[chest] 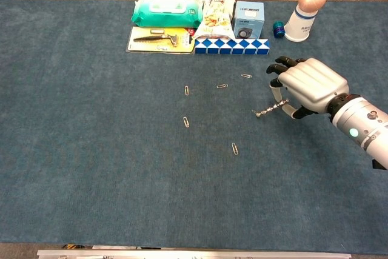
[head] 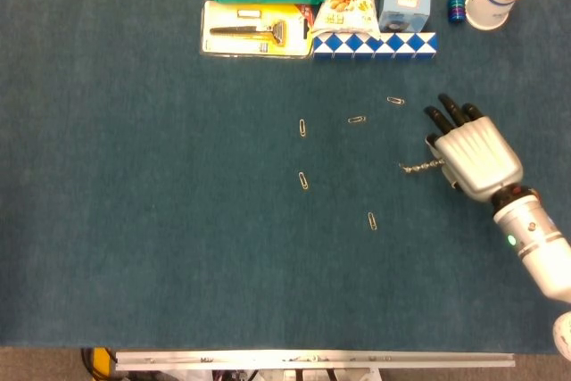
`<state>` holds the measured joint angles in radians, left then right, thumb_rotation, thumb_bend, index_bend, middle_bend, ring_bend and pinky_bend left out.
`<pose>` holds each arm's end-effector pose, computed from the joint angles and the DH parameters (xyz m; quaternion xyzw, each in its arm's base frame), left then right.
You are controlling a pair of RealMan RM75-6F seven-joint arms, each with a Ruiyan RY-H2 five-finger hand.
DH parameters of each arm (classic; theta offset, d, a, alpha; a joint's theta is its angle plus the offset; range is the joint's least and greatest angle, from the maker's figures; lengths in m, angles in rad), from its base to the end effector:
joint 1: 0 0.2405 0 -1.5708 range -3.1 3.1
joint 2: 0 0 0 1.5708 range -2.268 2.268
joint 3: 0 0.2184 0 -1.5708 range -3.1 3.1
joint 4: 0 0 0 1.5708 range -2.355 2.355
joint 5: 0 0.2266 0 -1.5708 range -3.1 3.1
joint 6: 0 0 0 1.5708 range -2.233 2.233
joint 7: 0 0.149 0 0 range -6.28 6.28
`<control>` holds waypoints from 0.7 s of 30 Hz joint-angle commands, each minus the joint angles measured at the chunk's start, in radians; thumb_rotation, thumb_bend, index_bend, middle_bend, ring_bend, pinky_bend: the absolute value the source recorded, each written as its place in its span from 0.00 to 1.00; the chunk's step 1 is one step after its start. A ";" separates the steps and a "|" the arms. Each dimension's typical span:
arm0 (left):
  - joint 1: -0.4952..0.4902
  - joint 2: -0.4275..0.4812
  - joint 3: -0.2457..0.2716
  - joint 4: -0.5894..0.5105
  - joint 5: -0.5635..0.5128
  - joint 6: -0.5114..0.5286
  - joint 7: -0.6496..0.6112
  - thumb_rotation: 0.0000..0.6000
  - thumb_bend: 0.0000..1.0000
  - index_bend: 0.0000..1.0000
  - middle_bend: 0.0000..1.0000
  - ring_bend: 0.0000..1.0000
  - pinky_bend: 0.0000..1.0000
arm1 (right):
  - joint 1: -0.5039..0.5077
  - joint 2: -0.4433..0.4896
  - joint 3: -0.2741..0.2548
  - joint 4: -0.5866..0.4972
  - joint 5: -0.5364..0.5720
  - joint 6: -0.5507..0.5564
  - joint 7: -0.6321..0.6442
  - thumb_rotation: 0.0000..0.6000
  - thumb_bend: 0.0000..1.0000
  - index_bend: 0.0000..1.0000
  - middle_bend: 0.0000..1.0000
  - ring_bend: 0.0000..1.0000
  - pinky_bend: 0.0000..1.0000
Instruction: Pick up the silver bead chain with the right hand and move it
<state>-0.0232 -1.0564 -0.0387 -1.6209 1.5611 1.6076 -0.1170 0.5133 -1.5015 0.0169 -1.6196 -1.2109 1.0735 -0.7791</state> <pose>-0.2838 0.1640 0.1561 -0.5678 -0.3771 -0.4348 0.5885 -0.1725 -0.2437 -0.0389 0.8115 -0.2641 0.2324 0.4665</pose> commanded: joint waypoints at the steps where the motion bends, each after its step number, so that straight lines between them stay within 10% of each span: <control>1: 0.000 0.000 0.000 0.000 0.000 -0.001 0.002 1.00 0.02 0.32 0.22 0.23 0.44 | 0.005 -0.001 0.008 0.002 0.005 0.000 0.004 1.00 0.35 0.60 0.17 0.07 0.24; 21: 0.005 0.006 -0.003 -0.001 -0.001 0.006 -0.012 1.00 0.03 0.32 0.22 0.23 0.44 | 0.087 -0.022 0.113 0.040 0.129 0.008 -0.072 1.00 0.35 0.60 0.18 0.07 0.24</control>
<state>-0.0184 -1.0504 -0.0416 -1.6216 1.5598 1.6138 -0.1286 0.5914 -1.5181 0.1205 -1.5879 -1.0928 1.0845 -0.8450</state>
